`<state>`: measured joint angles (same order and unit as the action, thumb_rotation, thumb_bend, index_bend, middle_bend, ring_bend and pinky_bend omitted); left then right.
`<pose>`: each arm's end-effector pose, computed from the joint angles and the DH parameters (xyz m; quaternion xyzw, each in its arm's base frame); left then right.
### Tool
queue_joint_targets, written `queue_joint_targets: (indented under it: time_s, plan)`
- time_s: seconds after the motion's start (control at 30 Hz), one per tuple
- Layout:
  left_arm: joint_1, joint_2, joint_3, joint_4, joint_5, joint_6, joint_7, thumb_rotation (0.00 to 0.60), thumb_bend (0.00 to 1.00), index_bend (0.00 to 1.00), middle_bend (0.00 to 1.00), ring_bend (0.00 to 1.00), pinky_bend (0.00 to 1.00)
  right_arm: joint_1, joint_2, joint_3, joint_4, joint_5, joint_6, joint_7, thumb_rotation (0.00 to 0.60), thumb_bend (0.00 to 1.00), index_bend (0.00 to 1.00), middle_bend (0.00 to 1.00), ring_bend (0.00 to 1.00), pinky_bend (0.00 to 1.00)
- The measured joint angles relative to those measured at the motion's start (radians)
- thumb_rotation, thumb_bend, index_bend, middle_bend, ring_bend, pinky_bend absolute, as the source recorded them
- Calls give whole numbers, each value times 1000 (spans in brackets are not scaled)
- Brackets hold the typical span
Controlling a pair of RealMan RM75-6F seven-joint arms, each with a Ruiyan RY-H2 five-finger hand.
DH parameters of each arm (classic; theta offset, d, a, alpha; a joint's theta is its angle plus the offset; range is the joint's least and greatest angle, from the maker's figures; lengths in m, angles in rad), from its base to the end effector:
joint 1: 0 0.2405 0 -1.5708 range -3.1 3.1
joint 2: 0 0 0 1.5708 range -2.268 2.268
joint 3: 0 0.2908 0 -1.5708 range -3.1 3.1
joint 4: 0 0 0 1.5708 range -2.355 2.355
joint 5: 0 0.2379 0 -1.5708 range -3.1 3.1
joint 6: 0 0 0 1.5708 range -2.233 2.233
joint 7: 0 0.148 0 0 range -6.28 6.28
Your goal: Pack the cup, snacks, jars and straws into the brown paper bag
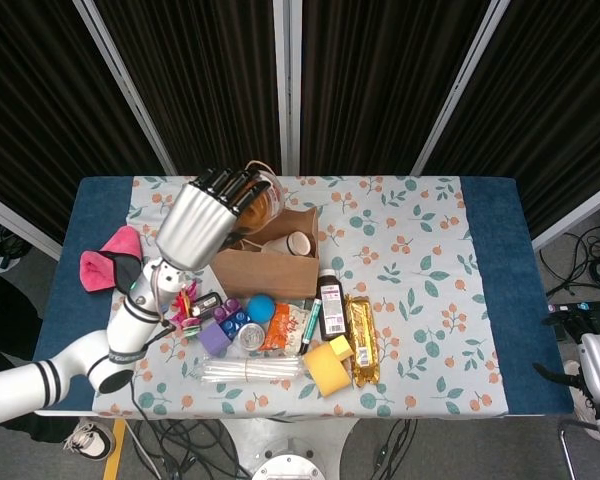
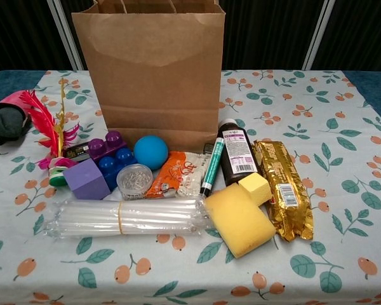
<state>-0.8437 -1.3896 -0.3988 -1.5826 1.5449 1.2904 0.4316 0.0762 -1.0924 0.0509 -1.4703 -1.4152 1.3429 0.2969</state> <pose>-0.0358 0.4002 0.0945 -0.6619 -0.0445 -0.5911 0.4588 -0.4087 -0.1875 0.1662 0.5438 -0.4854 0.3724 0.5744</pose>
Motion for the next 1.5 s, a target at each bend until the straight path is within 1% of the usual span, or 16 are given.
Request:
queue_joint_targets:
  time_s: [0.2,0.4,0.6,0.8,1.0,1.33,1.5]
  plan:
    - [-42,-50,24,41,3,-26,-16,600,211,465,486,426,497,0,-5,3,15,6,-6,19,600,7,343,253,127,234]
    - [-59,-90,63,82,12,-41,-27,600,211,465,486,426,497,0,-12,4,38,8,-15,44,600,7,343,253,128,235]
    - [-71,-124,83,131,9,-51,-41,600,211,465,486,426,497,-1,-16,6,58,10,-19,71,600,7,343,253,128,234]
    - [-70,-137,108,155,9,-52,-54,600,211,465,486,426,497,1,-17,8,68,11,-29,85,600,7,343,253,127,234]
    - [-67,-136,121,162,8,-53,-69,600,211,454,482,425,494,2,-19,8,66,9,-31,86,600,7,343,253,128,235]
    - [-65,-111,122,145,9,-49,-91,600,186,339,433,413,480,-1,-14,9,55,5,-24,81,600,7,343,253,128,235]
    - [-64,-98,123,130,-3,-59,-96,600,175,286,372,383,457,-1,-7,11,48,5,-22,83,600,7,344,254,128,235]
